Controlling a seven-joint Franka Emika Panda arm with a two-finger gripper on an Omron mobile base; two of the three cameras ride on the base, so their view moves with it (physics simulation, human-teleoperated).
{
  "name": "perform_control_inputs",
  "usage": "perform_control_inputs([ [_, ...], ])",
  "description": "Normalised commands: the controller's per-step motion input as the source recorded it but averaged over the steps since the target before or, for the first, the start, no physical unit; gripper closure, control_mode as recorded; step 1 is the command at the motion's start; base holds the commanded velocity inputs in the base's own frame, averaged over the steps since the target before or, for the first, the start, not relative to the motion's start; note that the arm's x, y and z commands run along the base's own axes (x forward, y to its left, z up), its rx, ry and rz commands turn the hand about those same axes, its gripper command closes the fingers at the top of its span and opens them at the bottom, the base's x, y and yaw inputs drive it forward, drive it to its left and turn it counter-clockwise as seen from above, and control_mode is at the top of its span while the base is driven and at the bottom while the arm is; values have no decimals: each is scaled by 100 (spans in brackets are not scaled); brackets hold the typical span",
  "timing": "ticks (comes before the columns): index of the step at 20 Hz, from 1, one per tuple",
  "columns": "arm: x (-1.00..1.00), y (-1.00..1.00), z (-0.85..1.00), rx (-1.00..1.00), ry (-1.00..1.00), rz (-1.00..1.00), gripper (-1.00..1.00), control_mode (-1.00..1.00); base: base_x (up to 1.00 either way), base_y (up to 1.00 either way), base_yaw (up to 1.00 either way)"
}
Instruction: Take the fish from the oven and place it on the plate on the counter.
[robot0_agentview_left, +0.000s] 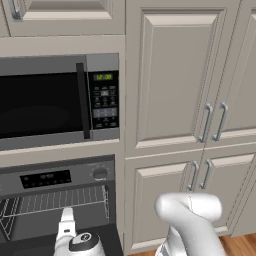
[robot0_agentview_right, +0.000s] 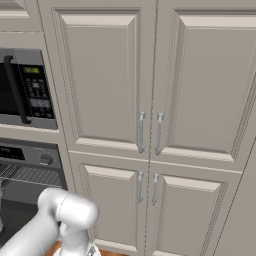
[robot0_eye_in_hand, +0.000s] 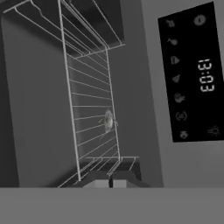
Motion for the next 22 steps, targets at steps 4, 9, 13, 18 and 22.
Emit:
perform_control_inputs([
  [4,23,21,-8,0,0,-12,-100,-100,0,0,0],
  [9,28,0,-40,0,-6,-5,-100,-100,0,0,0],
  [13,28,0,-40,0,-13,-1,-100,-100,0,0,0],
  [18,28,0,-30,0,-13,0,-100,-100,0,0,0],
  [22,45,0,-31,-1,-8,0,-100,-100,0,0,0],
])
